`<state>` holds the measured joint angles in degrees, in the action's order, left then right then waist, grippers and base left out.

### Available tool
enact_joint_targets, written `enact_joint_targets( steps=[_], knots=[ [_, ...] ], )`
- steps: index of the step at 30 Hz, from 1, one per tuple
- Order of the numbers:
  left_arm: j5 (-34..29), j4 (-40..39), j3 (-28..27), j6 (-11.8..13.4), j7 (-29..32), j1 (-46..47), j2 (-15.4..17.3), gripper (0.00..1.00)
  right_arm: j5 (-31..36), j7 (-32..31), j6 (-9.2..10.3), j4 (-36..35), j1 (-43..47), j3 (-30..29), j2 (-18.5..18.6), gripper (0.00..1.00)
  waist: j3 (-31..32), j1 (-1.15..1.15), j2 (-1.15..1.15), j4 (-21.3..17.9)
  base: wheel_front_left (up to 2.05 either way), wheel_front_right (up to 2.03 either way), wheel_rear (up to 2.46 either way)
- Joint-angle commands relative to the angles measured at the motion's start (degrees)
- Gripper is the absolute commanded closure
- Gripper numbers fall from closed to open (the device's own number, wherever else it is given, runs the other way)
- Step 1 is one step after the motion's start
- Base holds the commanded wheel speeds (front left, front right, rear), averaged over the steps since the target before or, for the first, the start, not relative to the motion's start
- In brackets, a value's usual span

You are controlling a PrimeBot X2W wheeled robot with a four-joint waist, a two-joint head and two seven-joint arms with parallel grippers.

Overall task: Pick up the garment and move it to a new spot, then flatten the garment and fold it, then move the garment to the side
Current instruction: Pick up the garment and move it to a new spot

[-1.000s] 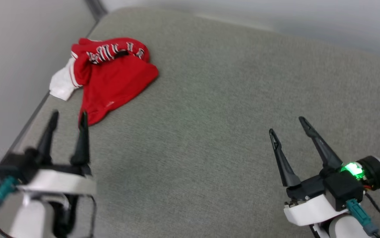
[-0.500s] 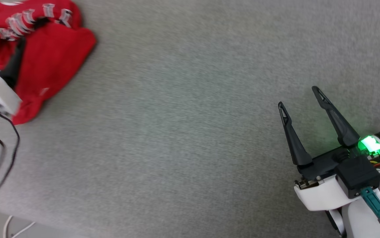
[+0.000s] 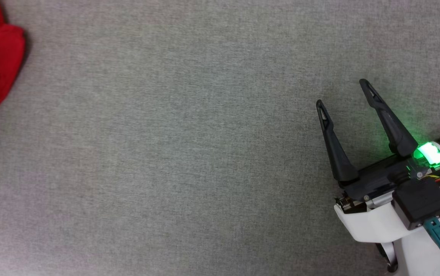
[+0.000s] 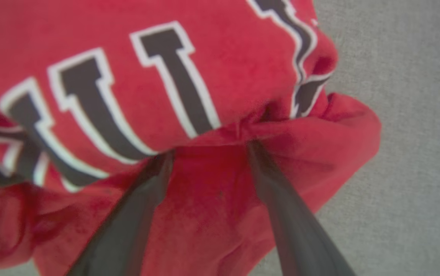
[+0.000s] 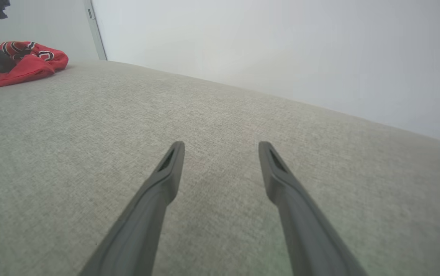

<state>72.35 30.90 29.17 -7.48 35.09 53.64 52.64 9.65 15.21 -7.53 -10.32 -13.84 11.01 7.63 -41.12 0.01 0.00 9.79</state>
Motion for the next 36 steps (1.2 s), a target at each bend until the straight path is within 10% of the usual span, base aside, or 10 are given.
enact_joint_targets(
  steps=[1,3,23,36],
  knots=[
    [0.3,0.6,1.8,0.1,2.0,-0.6,-1.0,0.14,0.5,-0.2,0.08,1.4,0.1,-0.6,0.3,0.00,-0.7,-0.01,0.00,-0.5,0.00,0.00,0.00],
    [1.1,1.0,3.0,0.1,3.6,-0.7,-1.4,1.00,0.6,-0.2,0.08,1.7,0.0,-0.6,0.4,0.00,-0.8,-0.01,0.00,-0.7,0.00,0.00,0.00],
    [-1.4,-9.1,10.5,0.0,-19.5,-4.4,1.0,1.00,-3.9,0.0,0.06,5.7,1.2,-4.1,-3.6,0.00,15.2,-0.01,0.00,-4.3,0.00,0.00,0.00],
    [-8.0,-17.3,21.1,0.0,-25.8,-4.8,-6.5,1.00,-5.1,0.0,0.06,7.1,3.3,-6.4,-4.5,0.00,25.3,-0.01,0.00,-10.6,0.00,0.00,0.00]
  ],
)
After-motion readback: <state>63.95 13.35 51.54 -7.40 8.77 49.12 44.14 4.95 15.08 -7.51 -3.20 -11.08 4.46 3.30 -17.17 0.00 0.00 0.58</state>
